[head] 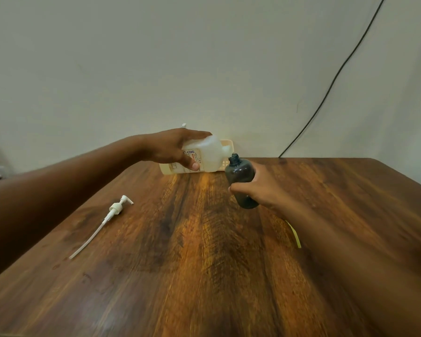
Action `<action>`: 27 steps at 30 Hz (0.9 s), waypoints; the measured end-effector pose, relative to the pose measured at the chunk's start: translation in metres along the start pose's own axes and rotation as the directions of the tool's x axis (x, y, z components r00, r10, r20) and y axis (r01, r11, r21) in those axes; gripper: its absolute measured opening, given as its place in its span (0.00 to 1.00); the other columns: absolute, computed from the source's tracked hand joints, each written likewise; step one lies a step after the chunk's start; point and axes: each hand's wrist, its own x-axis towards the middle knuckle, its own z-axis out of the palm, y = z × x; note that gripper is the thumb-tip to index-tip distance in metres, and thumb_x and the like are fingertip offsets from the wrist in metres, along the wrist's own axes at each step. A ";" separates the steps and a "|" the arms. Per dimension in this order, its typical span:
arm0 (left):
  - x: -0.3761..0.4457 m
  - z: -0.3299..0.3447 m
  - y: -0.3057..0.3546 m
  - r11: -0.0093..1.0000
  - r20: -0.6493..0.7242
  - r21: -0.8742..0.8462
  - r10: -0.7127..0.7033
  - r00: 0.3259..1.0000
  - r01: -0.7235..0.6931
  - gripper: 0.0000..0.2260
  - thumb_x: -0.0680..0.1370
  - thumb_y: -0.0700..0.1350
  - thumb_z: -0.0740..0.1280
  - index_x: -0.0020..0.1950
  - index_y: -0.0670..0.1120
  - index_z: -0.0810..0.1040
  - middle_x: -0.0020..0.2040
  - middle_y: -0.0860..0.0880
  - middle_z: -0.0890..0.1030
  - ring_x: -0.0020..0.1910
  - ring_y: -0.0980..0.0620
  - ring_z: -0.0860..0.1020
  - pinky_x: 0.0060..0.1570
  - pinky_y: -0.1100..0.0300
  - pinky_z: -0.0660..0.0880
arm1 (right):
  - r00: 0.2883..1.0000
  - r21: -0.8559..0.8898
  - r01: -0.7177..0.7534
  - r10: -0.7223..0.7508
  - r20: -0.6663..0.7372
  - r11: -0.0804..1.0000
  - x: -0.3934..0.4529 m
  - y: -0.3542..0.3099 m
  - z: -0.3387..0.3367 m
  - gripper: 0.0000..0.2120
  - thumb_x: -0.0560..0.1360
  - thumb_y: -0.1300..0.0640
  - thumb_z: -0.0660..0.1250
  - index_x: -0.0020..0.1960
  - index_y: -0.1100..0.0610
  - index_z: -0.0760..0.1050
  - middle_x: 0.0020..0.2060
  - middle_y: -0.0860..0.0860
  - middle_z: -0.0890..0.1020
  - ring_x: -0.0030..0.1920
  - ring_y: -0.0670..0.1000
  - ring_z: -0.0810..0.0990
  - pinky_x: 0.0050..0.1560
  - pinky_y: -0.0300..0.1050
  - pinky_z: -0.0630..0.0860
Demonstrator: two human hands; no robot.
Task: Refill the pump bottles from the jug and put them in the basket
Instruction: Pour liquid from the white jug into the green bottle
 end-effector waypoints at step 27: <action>0.005 -0.016 0.008 0.995 0.071 0.102 -0.015 0.997 0.008 0.39 0.75 0.48 0.77 0.82 0.54 0.60 0.65 0.53 0.77 0.59 0.54 0.79 0.57 0.59 0.77 | 1.000 0.002 -0.009 0.009 0.015 1.000 0.000 0.003 0.003 0.20 0.65 0.55 0.81 0.52 0.42 0.77 0.49 0.43 0.83 0.50 0.45 0.80 0.45 0.41 0.73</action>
